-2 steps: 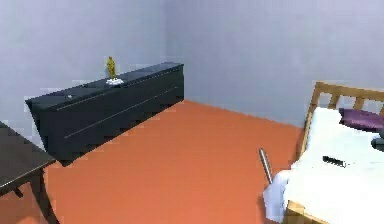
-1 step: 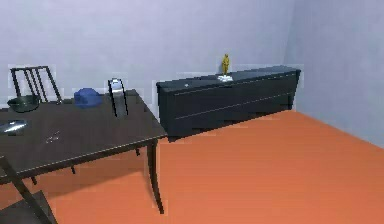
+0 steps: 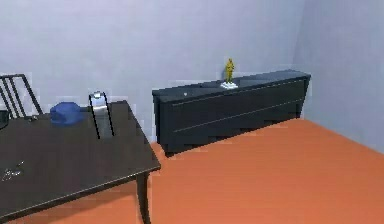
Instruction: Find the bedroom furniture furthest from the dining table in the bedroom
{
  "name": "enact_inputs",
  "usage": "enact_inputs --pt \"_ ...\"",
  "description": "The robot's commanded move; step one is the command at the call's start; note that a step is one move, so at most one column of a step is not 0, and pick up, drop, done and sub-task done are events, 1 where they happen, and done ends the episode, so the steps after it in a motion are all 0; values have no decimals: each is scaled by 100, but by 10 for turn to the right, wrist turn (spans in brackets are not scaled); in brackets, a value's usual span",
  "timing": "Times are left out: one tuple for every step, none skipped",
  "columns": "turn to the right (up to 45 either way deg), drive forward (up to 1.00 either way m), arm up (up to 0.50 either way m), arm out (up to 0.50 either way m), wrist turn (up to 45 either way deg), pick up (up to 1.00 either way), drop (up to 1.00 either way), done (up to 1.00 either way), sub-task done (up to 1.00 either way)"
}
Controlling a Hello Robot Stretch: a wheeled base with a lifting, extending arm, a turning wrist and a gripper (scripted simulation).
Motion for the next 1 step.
enact_inputs --pt "450 0 0 0 0 0 0 0 0"
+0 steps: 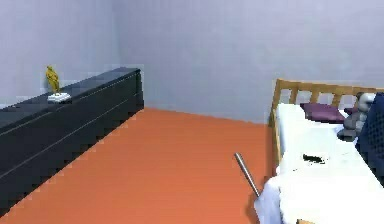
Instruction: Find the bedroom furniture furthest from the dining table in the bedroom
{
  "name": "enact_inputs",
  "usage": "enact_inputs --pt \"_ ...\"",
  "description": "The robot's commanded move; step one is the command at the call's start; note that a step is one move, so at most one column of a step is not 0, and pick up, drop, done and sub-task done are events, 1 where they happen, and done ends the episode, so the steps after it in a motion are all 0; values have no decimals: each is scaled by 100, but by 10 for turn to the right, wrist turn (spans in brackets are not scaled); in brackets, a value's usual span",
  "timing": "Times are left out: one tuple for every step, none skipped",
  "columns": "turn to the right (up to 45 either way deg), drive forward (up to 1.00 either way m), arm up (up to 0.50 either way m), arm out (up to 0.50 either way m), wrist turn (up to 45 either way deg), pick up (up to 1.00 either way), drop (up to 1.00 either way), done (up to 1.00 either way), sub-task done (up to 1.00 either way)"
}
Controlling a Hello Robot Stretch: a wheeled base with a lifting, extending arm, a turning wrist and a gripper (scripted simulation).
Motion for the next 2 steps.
enact_inputs --pt "450 0 0 0 0 0 0 0 0" --pt "450 0 0 0 0 0 0 0 0"
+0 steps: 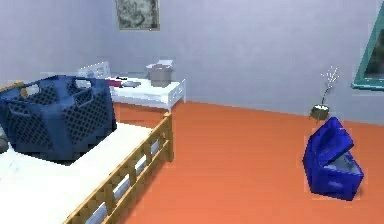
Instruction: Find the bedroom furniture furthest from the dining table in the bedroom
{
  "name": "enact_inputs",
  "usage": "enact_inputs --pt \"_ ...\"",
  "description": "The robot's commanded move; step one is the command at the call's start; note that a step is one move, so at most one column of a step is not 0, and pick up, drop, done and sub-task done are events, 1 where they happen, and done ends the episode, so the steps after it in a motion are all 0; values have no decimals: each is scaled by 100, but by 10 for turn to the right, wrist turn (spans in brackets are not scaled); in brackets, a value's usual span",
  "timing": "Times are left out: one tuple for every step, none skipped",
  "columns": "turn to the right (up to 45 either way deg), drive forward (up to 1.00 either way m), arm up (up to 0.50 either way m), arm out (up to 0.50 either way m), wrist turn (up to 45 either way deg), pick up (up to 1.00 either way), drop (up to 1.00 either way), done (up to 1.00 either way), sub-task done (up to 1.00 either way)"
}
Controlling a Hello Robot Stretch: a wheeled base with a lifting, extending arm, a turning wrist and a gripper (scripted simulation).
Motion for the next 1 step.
enact_inputs --pt "120 0 0 0 0 0 0 0 0"
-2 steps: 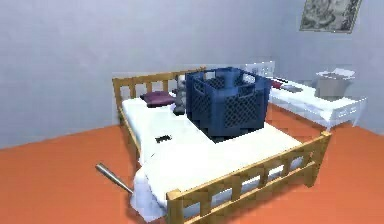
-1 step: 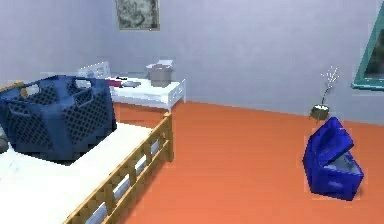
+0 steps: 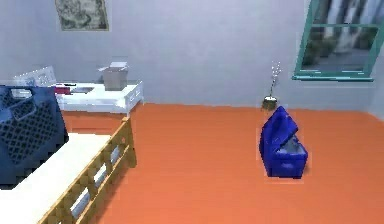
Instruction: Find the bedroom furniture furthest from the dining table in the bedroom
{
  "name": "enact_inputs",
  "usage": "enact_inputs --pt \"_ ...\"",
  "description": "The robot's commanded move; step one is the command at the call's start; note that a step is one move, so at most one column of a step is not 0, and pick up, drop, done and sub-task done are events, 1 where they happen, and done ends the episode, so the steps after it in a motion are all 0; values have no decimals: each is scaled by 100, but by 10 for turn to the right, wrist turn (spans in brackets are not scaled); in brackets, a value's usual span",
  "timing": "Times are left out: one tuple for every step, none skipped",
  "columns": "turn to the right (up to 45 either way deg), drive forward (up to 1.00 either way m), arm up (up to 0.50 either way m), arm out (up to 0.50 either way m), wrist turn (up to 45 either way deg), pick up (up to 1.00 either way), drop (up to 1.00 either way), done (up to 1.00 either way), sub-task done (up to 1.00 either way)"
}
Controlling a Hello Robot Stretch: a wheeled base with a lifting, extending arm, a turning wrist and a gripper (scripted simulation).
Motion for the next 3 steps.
enact_inputs --pt "0 100 0 0 0 0 0 0 0" --pt "0 80 0 0 0 0 0 0 0" --pt "-390 0 0 0 0 0 0 0 0"
